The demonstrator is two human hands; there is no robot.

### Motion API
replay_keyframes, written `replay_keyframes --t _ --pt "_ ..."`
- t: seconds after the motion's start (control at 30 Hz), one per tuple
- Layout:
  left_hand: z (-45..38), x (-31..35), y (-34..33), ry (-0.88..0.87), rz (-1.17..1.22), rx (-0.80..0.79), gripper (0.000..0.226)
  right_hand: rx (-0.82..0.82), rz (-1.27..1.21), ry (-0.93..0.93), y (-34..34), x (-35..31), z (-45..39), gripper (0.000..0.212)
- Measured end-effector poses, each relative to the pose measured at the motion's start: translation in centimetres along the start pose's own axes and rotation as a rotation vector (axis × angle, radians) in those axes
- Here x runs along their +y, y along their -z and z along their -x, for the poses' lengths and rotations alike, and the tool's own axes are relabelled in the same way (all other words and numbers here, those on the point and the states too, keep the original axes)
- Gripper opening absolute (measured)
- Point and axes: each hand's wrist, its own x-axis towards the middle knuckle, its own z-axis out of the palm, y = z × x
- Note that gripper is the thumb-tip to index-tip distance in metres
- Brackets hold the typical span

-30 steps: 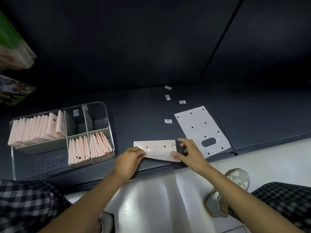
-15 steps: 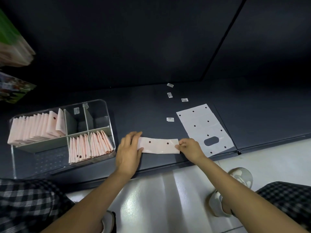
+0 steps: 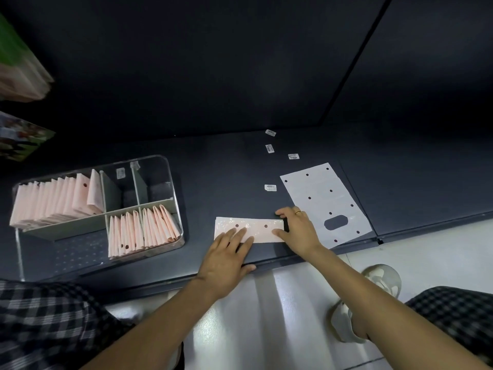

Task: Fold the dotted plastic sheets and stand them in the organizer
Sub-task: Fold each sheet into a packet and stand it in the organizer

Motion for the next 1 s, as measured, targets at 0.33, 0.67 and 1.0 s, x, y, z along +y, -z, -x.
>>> replay_keyframes --t 0.33,0.67,1.0 --pt "0.5 -0.4 1.5 -0.004 -0.053 0.208 0.056 -0.425 -0.222 -0.228 1.7 -1.3 0.4 0.018" --pt "0.7 0.2 1.6 -0.036 0.126 0.456 0.025 -0.659 -0.722 -0.352 1.3 -1.3 6.1 0.043" --pt "0.3 0.3 0.8 0.144 0.453 0.425 0.003 -0.182 -0.309 0.136 -0.9 -0.8 3.8 0.031"
